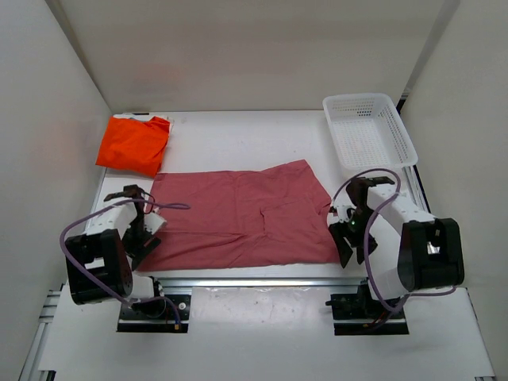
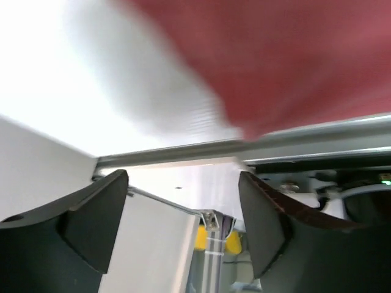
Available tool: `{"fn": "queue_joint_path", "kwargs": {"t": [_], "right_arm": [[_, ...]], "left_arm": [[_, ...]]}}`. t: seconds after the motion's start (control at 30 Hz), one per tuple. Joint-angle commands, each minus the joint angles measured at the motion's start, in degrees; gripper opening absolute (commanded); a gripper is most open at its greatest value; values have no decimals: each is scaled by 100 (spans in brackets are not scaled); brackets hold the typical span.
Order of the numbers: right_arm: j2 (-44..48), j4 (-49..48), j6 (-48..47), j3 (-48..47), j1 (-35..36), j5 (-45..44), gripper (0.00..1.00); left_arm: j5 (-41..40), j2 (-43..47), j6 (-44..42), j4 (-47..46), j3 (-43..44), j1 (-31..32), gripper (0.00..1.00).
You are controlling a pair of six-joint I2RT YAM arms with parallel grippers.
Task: Fold and stack the t-shirts
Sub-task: Fold the flattened tshirt in 1/3 of the way, then grap the side of the flattened tshirt furthest away from the robot with both arms
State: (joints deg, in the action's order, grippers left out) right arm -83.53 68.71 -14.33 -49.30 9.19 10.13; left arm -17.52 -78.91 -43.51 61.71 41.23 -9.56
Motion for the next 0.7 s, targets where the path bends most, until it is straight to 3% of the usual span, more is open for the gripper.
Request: {"fn": "queue_joint_path", "kwargs": {"t": [0.0,0.1,0.2,0.37,0.47,0.57,0.67], "right_arm": [[521,-32,-88,-368,223,-520,69],[478,-243,-35,-939,653,-652,76],[109,-567,26,-1985,813,-496,74],[-1119,-1657,149,-4041,645,103,67],[-1630,-3062,473,-4360,636,-10,63],[-2026,-4940,1114,-4221,514,-231,62],[-2648,-5525,1713,-4394,356,-468,62]], "left_arm": [[-112,122,26,-238,639,-362,85],[73,34,420,-581,1446,-362,85],[327,-185,1035,-1125,2036,-319,82],[477,-1070,1817,-1995,2739,331,72],[591,-1608,2258,-2487,3118,482,64],[759,-1811,2663,-3250,3303,648,64],[469,-1864,2760,-3928,3224,876,67]]}}
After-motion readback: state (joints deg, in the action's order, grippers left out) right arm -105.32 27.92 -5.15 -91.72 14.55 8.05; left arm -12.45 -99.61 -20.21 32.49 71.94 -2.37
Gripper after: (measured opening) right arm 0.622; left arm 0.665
